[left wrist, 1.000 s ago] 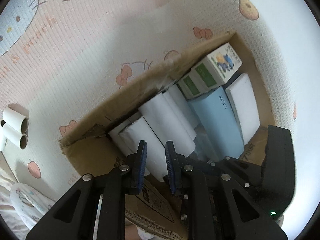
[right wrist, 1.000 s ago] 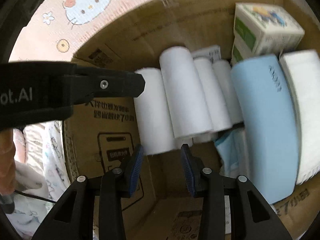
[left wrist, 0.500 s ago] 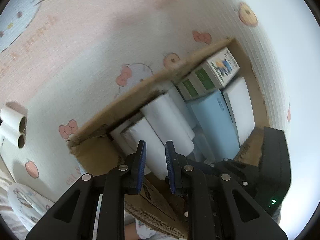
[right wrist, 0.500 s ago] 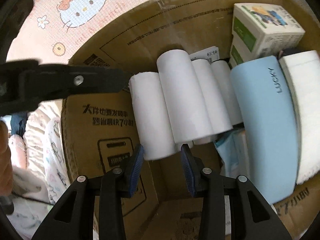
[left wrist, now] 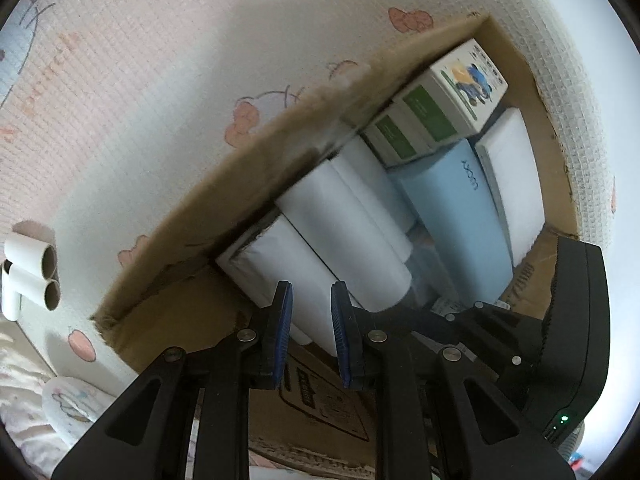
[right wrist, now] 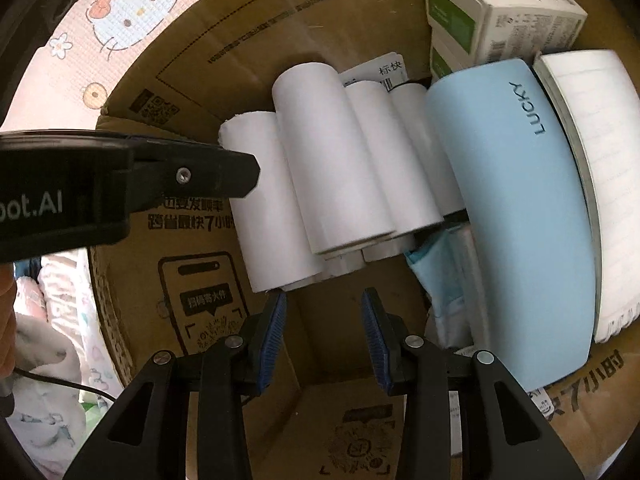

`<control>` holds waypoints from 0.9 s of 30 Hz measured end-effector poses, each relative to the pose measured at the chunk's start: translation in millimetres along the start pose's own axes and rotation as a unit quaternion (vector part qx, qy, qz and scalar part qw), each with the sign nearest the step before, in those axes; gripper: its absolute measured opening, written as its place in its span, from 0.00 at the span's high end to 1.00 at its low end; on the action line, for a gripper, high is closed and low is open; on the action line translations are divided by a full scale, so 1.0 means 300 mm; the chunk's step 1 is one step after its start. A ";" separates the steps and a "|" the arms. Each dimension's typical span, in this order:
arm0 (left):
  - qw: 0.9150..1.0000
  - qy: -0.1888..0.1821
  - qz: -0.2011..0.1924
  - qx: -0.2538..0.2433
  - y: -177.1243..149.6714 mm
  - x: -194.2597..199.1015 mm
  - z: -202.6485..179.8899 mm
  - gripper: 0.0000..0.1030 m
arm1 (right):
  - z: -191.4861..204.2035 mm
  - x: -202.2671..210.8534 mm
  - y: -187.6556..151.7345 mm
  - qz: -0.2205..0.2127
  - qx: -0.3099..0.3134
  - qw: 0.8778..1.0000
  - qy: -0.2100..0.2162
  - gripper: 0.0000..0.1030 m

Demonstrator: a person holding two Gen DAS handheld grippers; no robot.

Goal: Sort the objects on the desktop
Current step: 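Hold both open grippers over the box beside the placed tube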

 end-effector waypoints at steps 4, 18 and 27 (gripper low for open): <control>1.000 -0.009 -0.004 0.004 0.006 0.009 0.018 0.78 | 0.003 0.000 0.019 -0.001 -0.004 1.000 0.001 0.65; 0.998 -0.005 -0.058 0.021 -0.038 0.071 0.013 0.60 | 0.038 0.059 -0.007 -0.012 -0.002 1.000 -0.006 0.61; 0.983 -0.041 -0.162 0.076 -0.168 0.201 0.079 0.59 | 0.093 0.210 -0.079 -0.074 -0.015 0.997 0.010 0.38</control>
Point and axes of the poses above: each gripper's, at about its wrist camera, not at the fingertips, and x roughly against the way its jaws point, z to its left, y to its top, the point moved 4 cm from there along -x, roughly the way its jaws point, and after that the axes turned 3 degrees about -x, right-handed, at the moved point
